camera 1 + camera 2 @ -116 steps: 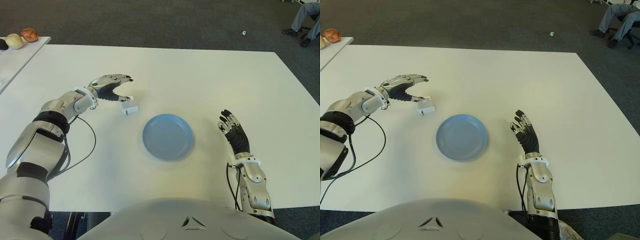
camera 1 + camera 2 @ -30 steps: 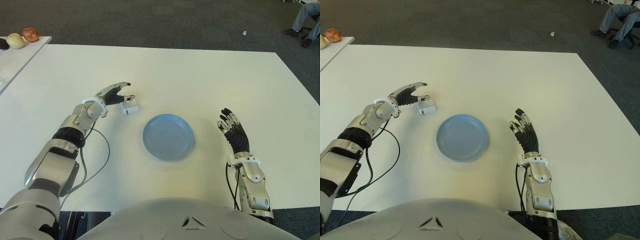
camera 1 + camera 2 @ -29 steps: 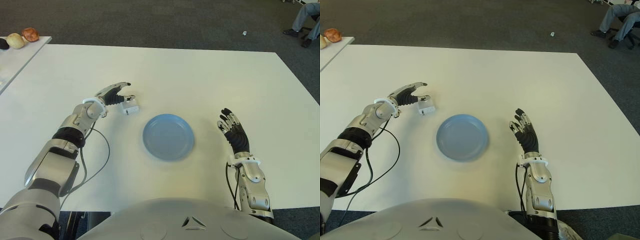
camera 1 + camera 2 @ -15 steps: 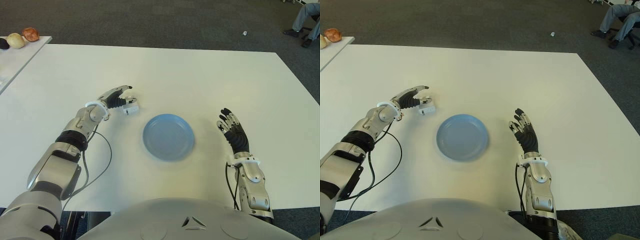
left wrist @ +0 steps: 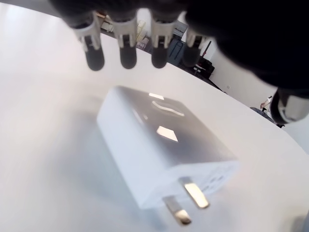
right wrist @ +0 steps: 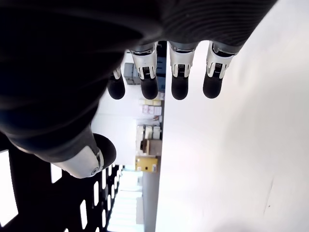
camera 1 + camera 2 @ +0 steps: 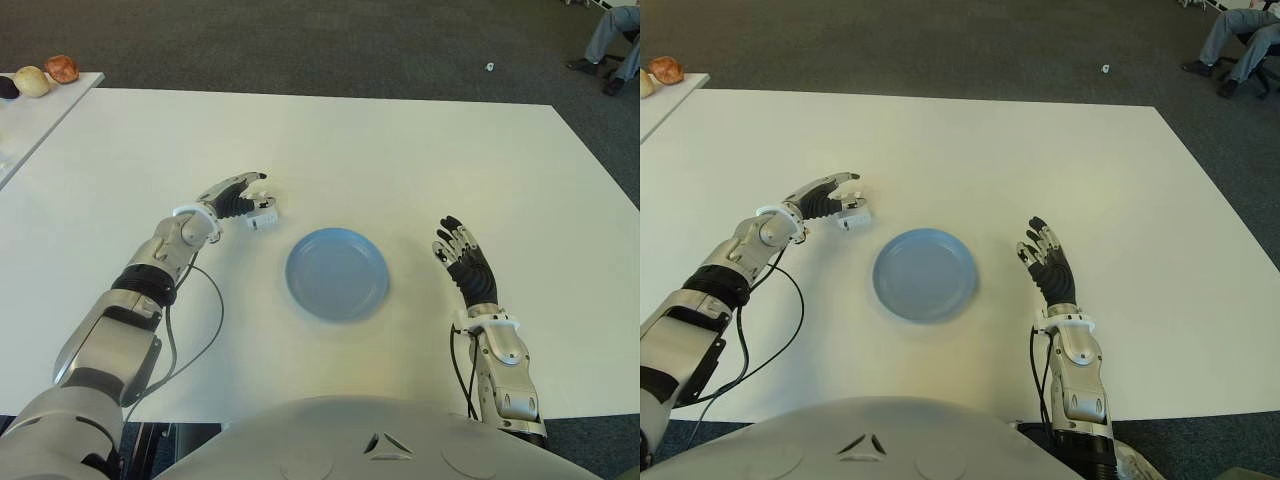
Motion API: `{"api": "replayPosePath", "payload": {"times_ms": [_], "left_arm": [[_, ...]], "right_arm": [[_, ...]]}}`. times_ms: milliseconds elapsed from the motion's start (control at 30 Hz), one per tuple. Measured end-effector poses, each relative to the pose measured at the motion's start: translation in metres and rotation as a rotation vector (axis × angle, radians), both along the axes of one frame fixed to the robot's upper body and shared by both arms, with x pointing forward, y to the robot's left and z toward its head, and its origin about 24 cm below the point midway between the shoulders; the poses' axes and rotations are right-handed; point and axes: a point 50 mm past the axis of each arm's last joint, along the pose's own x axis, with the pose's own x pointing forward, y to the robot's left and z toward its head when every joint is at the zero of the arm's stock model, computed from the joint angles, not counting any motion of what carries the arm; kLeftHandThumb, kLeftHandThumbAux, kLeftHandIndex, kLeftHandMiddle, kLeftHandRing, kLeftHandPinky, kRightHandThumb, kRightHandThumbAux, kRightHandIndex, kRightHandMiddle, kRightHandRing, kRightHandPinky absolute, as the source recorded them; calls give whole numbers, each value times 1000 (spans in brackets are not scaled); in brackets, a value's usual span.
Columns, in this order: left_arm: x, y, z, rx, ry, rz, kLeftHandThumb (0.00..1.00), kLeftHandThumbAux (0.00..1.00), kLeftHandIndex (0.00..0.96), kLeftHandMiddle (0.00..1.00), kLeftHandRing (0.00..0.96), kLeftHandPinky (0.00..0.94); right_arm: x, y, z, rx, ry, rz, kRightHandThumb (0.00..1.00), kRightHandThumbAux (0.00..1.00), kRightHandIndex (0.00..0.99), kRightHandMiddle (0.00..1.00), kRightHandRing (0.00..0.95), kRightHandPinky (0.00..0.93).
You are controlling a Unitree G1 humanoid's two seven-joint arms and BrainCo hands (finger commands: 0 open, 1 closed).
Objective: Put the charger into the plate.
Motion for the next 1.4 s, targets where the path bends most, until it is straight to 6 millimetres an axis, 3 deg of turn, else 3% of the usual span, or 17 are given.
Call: {"api": "replayPosePath", "payload": {"times_ms": [500, 1400], "left_arm": [[-11, 5, -21, 67, 19, 15, 180, 256, 0, 0, 0, 0], [-13, 4, -30, 124, -7, 2, 207, 284, 0, 0, 0, 0]], "right_arm": [[1, 1, 0, -3, -3, 2, 8, 643, 0, 85, 70, 52], [-1, 0, 2, -1, -12, 7, 16, 630, 3, 82, 65, 52]]}}
